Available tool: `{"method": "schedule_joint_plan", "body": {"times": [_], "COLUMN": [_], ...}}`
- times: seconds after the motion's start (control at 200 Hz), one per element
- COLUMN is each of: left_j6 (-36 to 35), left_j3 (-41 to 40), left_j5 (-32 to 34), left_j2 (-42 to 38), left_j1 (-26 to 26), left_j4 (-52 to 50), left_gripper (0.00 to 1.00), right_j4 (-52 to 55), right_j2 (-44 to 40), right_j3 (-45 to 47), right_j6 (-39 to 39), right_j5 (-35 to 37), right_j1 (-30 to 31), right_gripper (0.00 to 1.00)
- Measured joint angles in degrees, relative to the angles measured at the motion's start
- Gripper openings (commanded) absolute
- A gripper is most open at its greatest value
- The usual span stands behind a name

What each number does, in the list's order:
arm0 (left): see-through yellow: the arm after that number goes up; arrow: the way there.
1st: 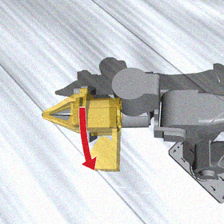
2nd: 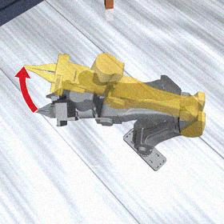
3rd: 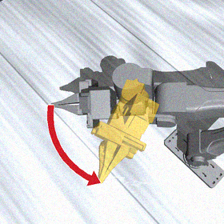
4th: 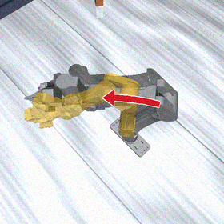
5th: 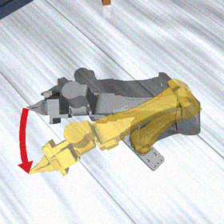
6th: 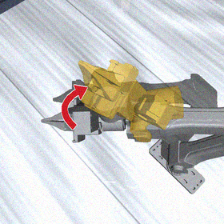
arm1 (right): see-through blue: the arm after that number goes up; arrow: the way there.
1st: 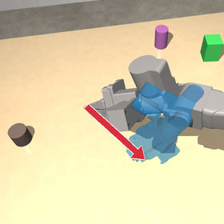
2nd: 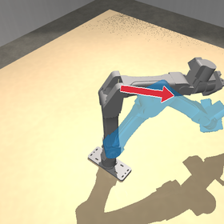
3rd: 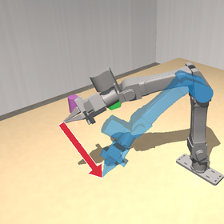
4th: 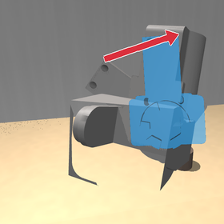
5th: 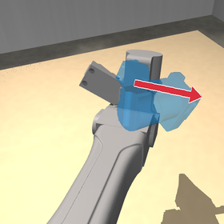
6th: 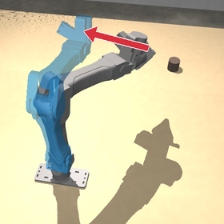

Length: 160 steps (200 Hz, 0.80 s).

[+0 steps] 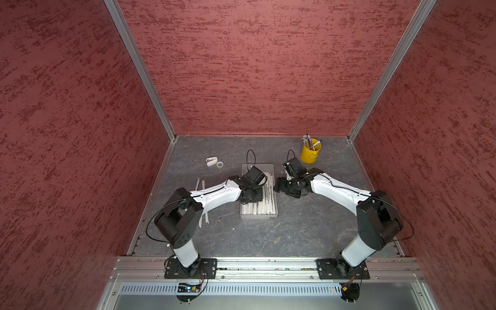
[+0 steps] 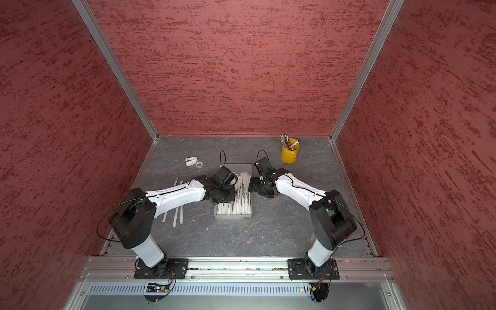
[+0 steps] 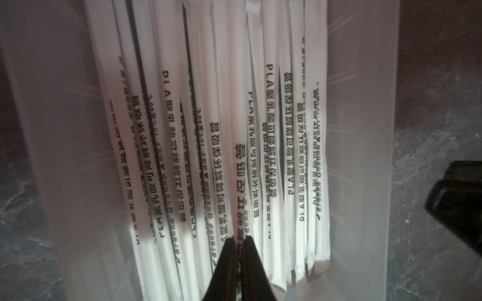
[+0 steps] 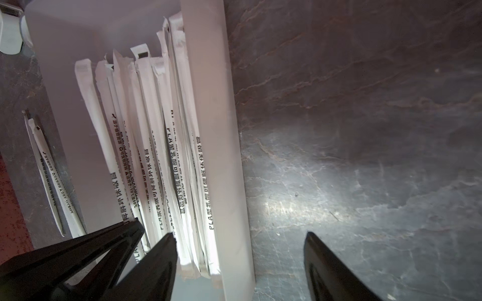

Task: Put the straws into the storage box
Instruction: Place the straw in the storage box.

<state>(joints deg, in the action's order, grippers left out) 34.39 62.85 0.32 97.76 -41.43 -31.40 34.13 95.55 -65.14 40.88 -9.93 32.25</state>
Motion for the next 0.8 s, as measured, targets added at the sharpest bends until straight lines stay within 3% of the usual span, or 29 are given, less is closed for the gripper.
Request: {"method": "schedule_joint_plan", "body": {"times": [0.301,0.656,0.802], "left_j6": [-2.0,-2.9,-3.2], "left_j3": [-1.2,-1.1,-1.0], "left_j5": [0.2,0.3,2.4], "left_j2": [1.2,1.8,-5.5], "left_j1": [3.8,4.4,5.6], "left_j4": [1.6,0.5,-5.6], "left_gripper": [0.17,0.47,0.62], "right_j4": [-0.4,-0.3,1.0], "right_j2": [3.0,4.2,4.2], "right_j3": [-1.4,-2.8,-4.0], "right_j6": [0.7,0.7,0.2], "right_j5": [-0.3,-0.2,0.8], "right_j1": [1.4,1.5,2.1], "right_gripper": [0.77,0.77,0.77]}}
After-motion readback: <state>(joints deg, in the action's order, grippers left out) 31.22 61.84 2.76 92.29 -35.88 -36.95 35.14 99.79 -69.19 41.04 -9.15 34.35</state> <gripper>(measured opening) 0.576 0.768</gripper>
